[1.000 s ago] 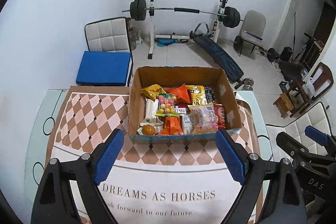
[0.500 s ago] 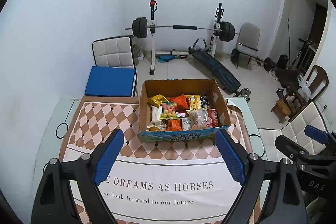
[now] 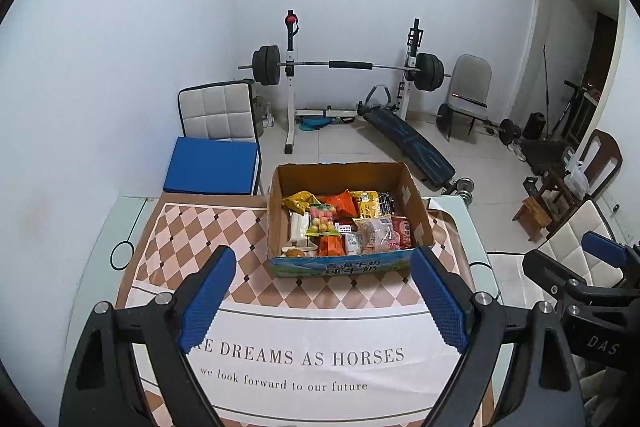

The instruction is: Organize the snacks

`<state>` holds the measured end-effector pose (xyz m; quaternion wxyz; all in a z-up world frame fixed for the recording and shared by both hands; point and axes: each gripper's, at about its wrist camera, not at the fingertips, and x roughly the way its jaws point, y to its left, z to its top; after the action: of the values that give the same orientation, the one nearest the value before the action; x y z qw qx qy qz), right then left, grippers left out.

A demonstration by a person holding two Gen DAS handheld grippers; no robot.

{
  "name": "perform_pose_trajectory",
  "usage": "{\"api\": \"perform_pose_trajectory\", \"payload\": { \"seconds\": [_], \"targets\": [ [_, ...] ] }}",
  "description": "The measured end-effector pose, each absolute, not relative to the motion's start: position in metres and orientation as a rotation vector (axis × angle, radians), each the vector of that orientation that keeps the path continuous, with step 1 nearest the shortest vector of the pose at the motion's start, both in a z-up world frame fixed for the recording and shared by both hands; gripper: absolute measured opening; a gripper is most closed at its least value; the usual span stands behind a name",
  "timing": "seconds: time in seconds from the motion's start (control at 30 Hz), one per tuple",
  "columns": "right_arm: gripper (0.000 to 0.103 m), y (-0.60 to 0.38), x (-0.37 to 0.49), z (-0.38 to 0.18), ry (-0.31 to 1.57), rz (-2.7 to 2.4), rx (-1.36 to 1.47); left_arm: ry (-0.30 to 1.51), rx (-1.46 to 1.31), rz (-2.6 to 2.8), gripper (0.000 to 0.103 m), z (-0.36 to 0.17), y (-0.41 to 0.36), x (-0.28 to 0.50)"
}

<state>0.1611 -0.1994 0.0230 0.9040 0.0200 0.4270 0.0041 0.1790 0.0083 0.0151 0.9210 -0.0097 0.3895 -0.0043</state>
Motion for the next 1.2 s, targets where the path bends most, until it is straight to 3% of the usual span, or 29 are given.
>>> {"api": "perform_pose_trajectory", "payload": {
  "seconds": [0.07,1.2],
  "targets": [
    [0.101,-0.199,0.163,0.021,0.879,-0.005,0.032,0.800,-0.014,-0.013,0.103,0.012,0.008,0.182],
    [0.102,-0.212,0.197,0.005,0.843,-0.082,0.004,0.787,-0.010,0.040,0.103,-0.002,0.003,0.207]
  ]
}}
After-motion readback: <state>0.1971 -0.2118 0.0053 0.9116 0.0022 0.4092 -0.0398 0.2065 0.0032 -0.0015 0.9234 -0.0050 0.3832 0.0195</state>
